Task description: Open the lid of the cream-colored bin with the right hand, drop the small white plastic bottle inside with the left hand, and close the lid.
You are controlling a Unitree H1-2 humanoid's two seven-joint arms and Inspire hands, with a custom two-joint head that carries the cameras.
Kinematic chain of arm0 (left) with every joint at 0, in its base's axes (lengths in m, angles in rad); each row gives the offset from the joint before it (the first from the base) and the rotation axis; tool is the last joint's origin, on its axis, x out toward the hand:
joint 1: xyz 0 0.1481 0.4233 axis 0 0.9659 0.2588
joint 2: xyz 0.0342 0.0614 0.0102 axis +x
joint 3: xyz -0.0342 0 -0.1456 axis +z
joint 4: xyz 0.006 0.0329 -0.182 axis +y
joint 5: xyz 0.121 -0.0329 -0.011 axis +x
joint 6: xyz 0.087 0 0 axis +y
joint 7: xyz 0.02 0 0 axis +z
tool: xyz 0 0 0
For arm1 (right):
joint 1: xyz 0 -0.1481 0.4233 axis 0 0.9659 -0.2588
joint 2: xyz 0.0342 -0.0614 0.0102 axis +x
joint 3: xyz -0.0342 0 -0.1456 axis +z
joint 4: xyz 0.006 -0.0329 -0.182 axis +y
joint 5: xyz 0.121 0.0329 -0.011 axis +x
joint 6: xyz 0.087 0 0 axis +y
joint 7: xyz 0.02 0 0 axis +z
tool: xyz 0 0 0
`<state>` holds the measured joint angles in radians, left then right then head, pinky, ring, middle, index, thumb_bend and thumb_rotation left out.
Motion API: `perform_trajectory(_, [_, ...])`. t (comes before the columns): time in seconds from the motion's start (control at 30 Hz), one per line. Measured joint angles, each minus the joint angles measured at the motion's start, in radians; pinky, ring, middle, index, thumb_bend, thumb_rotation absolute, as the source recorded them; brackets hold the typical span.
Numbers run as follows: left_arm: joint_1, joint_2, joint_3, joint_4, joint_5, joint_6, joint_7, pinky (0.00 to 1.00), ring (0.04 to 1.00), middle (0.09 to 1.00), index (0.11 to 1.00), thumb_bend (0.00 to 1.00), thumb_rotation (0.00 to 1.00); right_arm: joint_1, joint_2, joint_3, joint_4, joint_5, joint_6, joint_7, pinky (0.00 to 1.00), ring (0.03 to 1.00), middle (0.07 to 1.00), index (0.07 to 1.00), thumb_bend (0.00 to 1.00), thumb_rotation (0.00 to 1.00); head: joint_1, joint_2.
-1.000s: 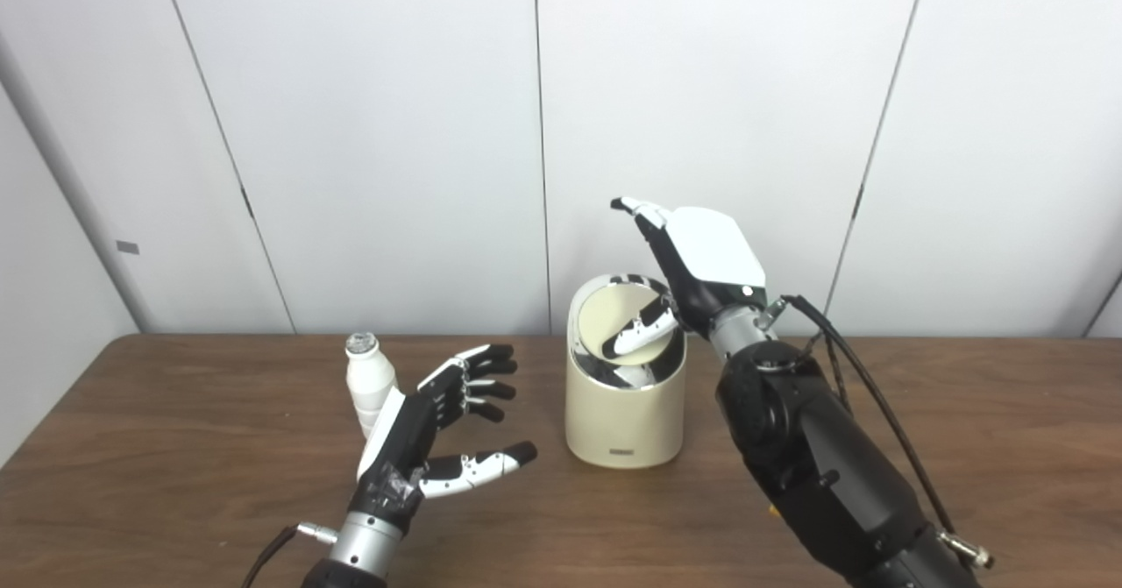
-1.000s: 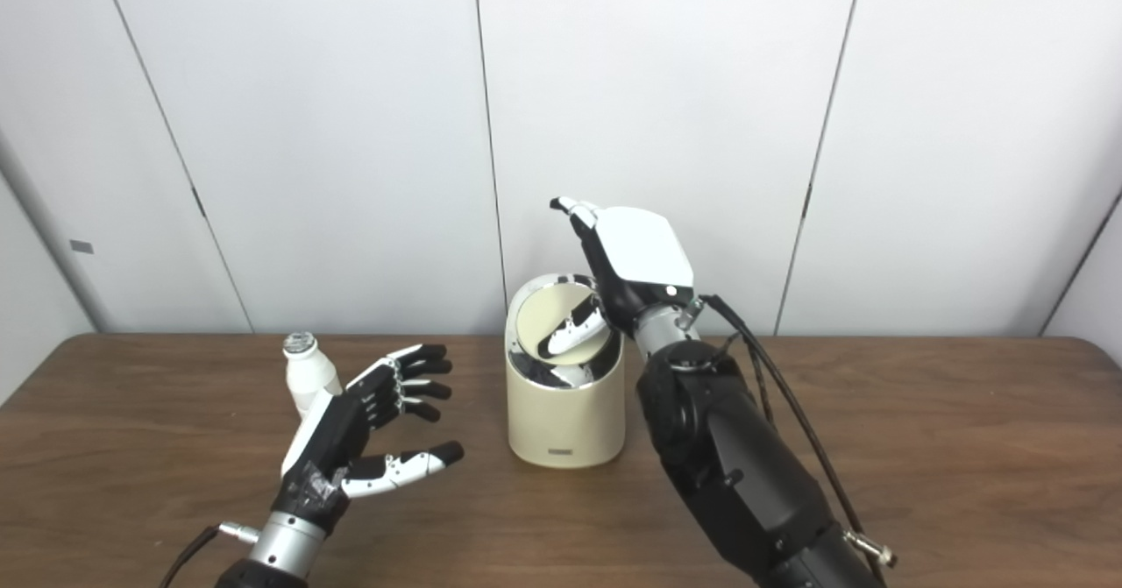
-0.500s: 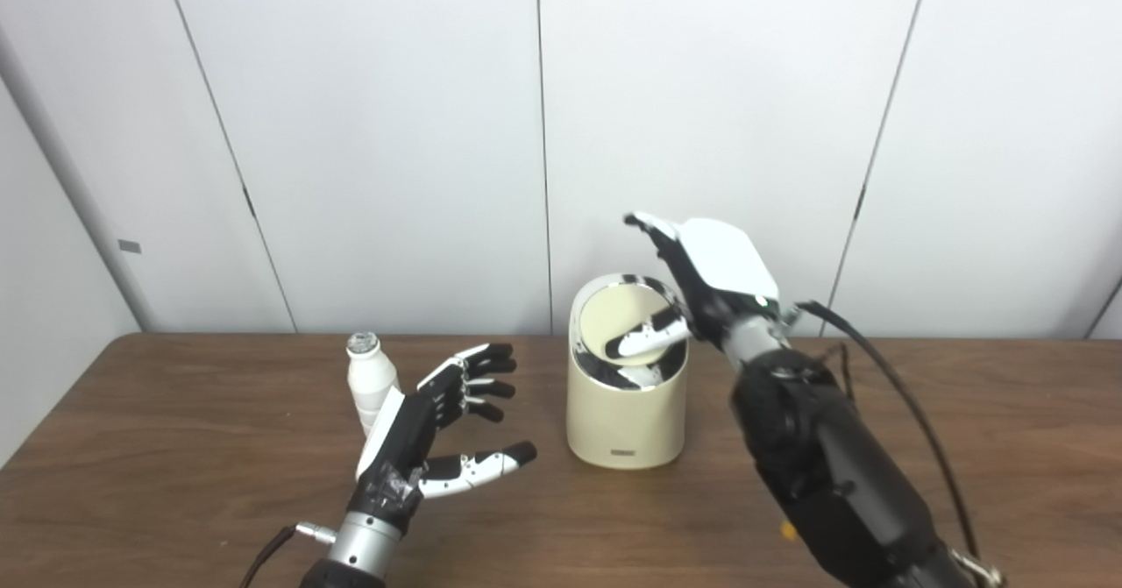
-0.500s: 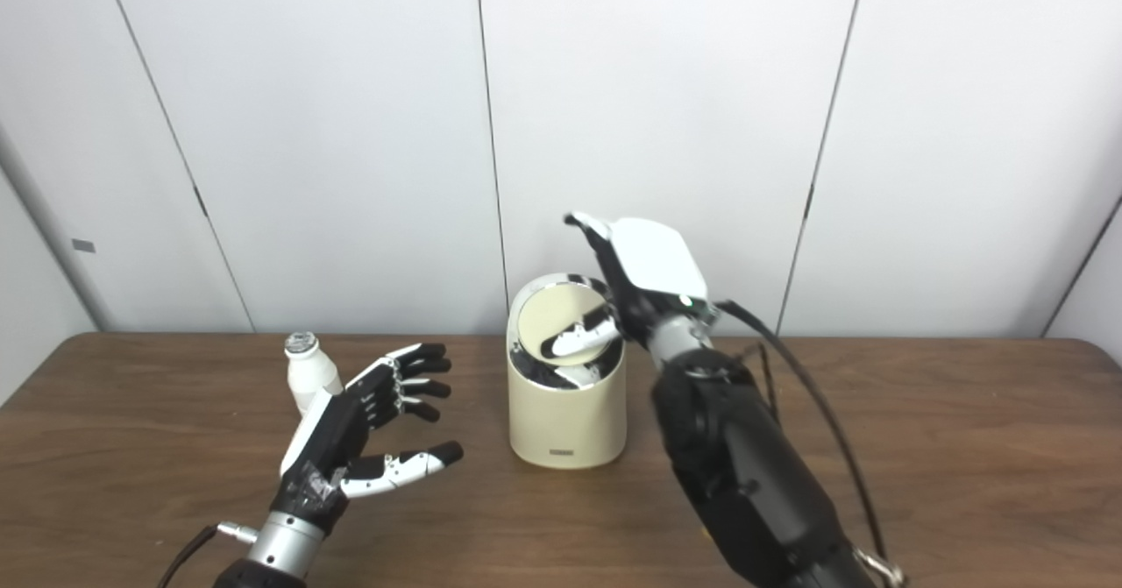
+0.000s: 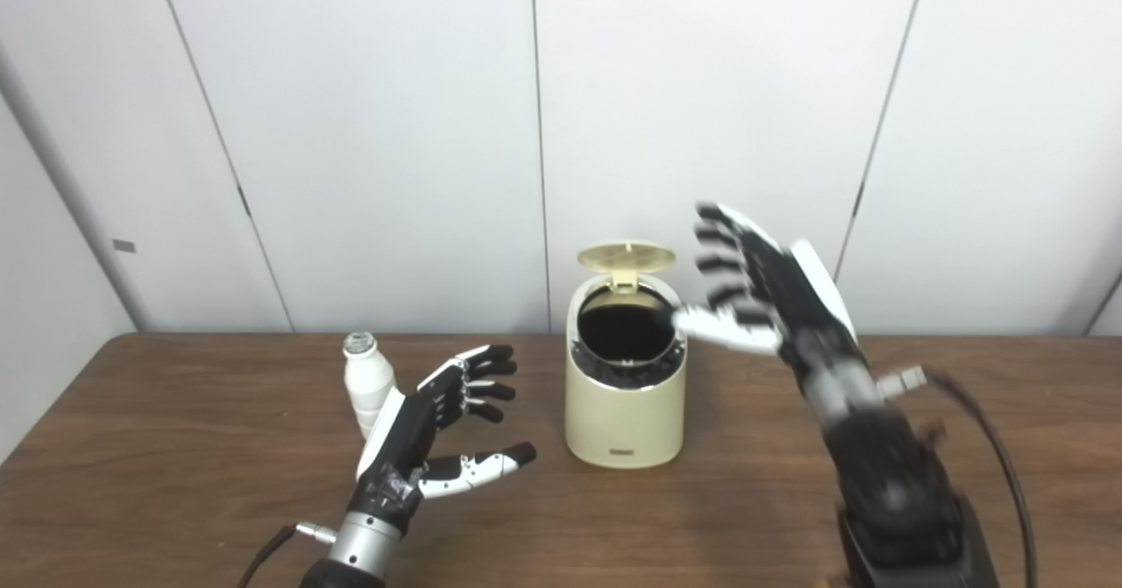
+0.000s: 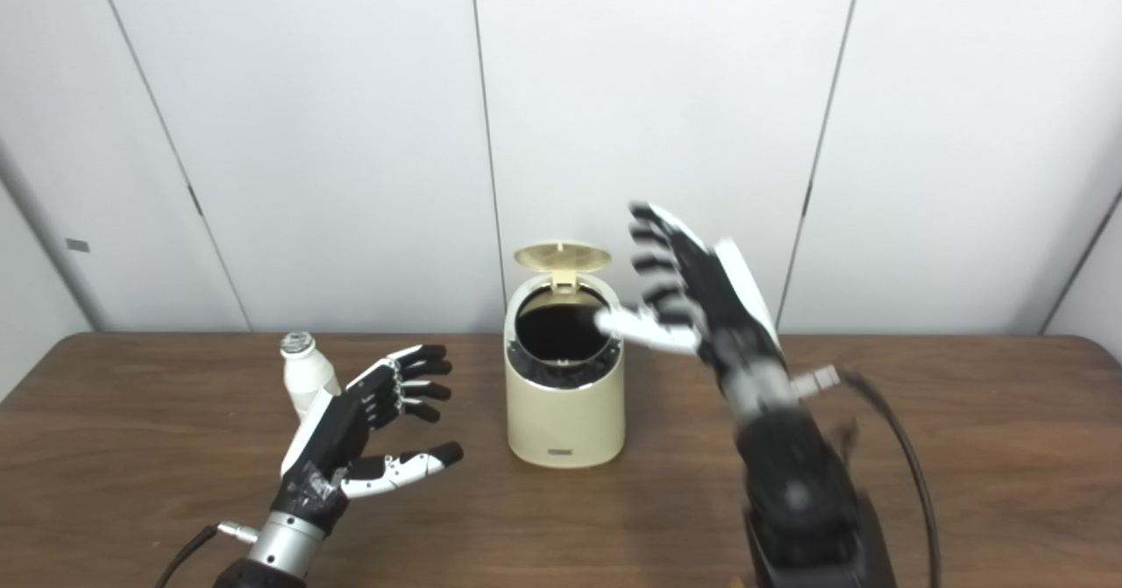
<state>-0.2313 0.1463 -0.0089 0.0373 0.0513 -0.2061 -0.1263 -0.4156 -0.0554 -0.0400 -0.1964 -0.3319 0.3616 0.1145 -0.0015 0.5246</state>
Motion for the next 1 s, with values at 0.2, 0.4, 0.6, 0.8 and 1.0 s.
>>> perform_trajectory(0.2, [0.000,0.002,-0.001,0.000,-0.007,0.000,0.000,0.60,0.704,0.786,0.813,0.73,0.05,0.114,-0.047,-0.068,0.139,0.160,-0.210,-0.017,0.72,0.826,0.893,0.892,0.83,0.26,-0.006,0.002])
perform_trajectory(0.4, [0.000,0.002,-0.004,0.000,-0.007,0.000,-0.002,0.59,0.696,0.783,0.806,0.73,0.06,0.138,-0.076,-0.064,0.249,0.233,-0.411,-0.021,0.79,0.827,0.895,0.897,0.84,0.24,-0.005,-0.002])
perform_trajectory(0.6, [0.004,0.005,-0.005,-0.001,0.012,-0.003,0.000,0.57,0.685,0.778,0.802,0.73,0.05,0.156,-0.067,-0.051,0.286,0.240,-0.483,-0.042,0.79,0.832,0.899,0.894,0.82,0.23,0.032,-0.009])
perform_trajectory(0.8, [0.010,0.000,-0.013,-0.001,0.019,-0.011,0.001,0.55,0.672,0.775,0.793,0.71,0.01,0.156,-0.067,-0.050,0.335,0.270,-0.522,-0.045,0.80,0.848,0.912,0.914,0.81,0.21,0.165,-0.037])
perform_trajectory(1.0, [0.011,-0.020,-0.024,-0.006,0.043,-0.037,0.008,0.53,0.645,0.751,0.789,0.70,0.02,0.157,-0.077,-0.054,0.350,0.291,-0.528,-0.045,0.84,0.867,0.932,0.929,0.79,0.16,0.284,-0.061])
